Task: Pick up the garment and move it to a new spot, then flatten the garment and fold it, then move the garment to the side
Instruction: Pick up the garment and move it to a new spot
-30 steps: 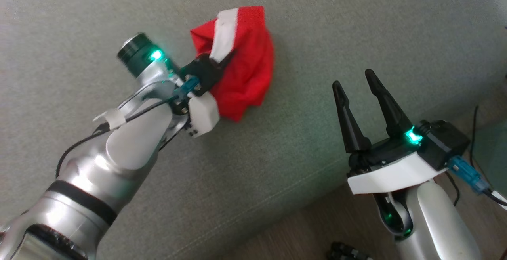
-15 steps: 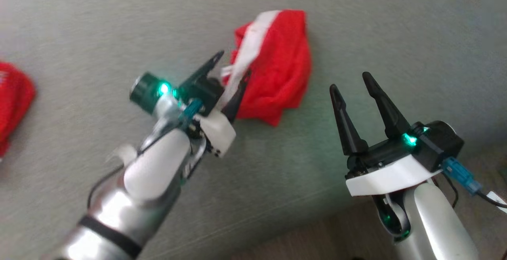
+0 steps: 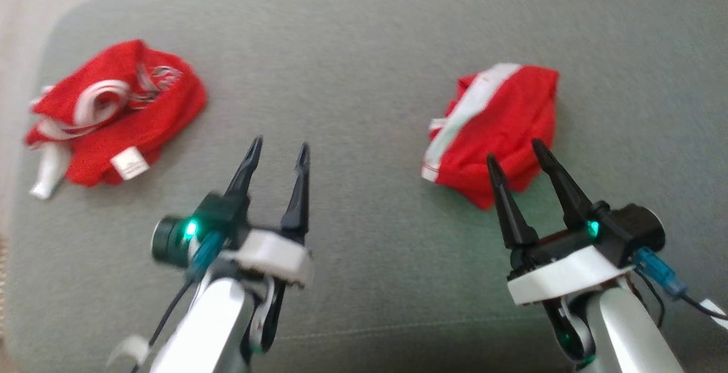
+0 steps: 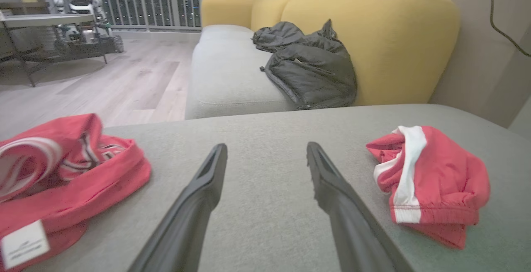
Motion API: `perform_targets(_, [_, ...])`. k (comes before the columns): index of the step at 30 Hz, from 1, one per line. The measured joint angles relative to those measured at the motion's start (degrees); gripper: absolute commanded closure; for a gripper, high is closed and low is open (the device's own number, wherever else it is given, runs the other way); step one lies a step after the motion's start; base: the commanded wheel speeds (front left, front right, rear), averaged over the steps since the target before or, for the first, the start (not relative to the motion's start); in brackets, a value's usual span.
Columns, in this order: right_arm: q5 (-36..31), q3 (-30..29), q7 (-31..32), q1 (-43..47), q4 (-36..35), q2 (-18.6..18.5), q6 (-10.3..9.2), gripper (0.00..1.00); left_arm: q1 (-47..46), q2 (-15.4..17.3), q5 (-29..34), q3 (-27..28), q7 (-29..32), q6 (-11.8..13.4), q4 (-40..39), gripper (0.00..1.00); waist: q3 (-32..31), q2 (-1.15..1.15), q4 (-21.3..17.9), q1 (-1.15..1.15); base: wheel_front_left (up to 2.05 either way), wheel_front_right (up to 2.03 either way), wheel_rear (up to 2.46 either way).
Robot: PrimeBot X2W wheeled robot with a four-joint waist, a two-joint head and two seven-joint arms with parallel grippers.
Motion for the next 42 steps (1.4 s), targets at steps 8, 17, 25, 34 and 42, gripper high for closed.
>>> perform_targets(8, [-3.03, -9.48, 0.00, 5.28, 1.12, 0.12, 0.00, 0.00, 10.79, -1.68, 3.66, 7.65, -0.01, 1.27, -5.94, 0.00, -4.90, 0.00, 4.45, 0.00, 0.00, 0.00, 0.00])
perform_targets(17, [-3.80, -11.05, 0.00, 7.89, 2.50, 0.44, 0.00, 0.00, 17.06, -2.90, 7.16, 11.72, 0.00, -0.15, -6.38, 0.00, -7.40, 0.00, 4.75, 0.00, 0.00, 0.00, 0.00])
perform_targets(25, [-3.80, -10.93, 0.00, 9.00, 2.71, 0.45, 0.00, 0.00, 17.74, -3.65, 8.62, 12.78, 0.00, -1.33, -6.39, 0.00, -8.14, 0.00, 3.77, 0.00, 0.00, 0.00, 0.00])
perform_targets(34, [-3.80, -10.68, 0.00, 8.99, 2.76, 0.46, 0.00, 0.00, 18.16, -3.88, 9.46, 13.58, 0.00, -1.66, -6.22, 0.00, -8.33, 0.00, 3.20, 0.00, 0.00, 0.00, 0.00])
perform_targets(42, [-3.80, -10.70, 0.00, 9.00, 2.77, 0.46, 0.00, 0.00, 18.16, -3.92, 8.13, 13.61, 0.00, -1.64, -5.67, 0.00, -8.75, 0.00, 3.22, 0.00, 0.00, 0.00, 0.00])
